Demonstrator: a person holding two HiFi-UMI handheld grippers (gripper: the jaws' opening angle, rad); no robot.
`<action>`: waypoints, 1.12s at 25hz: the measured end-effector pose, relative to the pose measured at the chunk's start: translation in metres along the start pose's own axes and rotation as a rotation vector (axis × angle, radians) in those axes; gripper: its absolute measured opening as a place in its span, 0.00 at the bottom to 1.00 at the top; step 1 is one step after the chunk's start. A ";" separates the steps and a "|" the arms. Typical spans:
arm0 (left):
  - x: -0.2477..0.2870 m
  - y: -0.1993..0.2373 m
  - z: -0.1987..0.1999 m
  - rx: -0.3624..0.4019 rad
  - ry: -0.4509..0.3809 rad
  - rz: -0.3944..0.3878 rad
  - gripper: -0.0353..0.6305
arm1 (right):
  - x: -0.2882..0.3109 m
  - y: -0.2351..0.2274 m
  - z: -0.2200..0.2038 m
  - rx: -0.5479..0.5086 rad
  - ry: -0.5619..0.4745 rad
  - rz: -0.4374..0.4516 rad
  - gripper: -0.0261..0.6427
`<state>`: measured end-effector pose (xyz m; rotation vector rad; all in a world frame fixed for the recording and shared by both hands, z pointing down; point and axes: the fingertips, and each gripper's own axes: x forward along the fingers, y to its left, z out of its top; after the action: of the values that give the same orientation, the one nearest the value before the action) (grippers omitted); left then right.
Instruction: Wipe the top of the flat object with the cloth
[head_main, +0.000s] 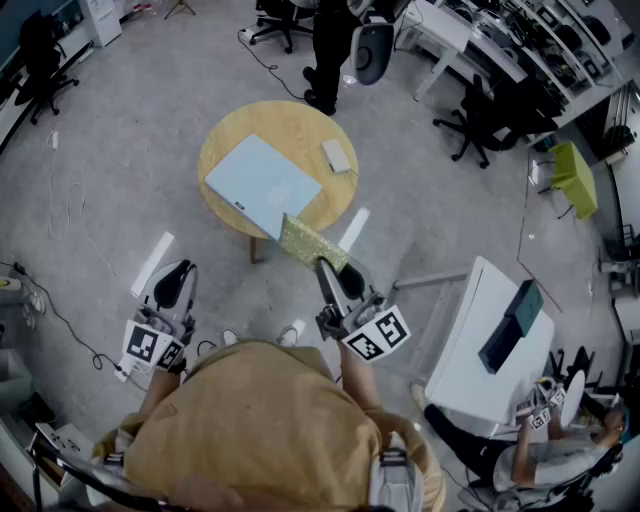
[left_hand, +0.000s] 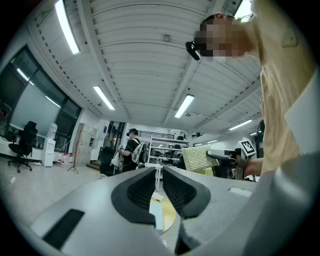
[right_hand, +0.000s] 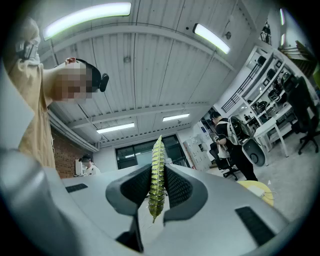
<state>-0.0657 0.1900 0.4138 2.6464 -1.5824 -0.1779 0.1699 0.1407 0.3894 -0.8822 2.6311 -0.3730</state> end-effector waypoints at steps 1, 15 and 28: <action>0.001 -0.006 -0.002 -0.009 0.001 0.011 0.12 | -0.009 -0.003 0.002 0.006 0.001 0.002 0.13; 0.032 -0.099 -0.036 -0.041 0.060 0.043 0.12 | -0.087 -0.039 0.000 0.101 0.054 0.043 0.13; 0.021 -0.106 -0.046 -0.025 0.104 0.152 0.12 | -0.074 -0.057 -0.010 0.164 0.054 0.137 0.14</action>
<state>0.0433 0.2210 0.4469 2.4598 -1.7254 -0.0522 0.2512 0.1440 0.4359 -0.6445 2.6462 -0.5738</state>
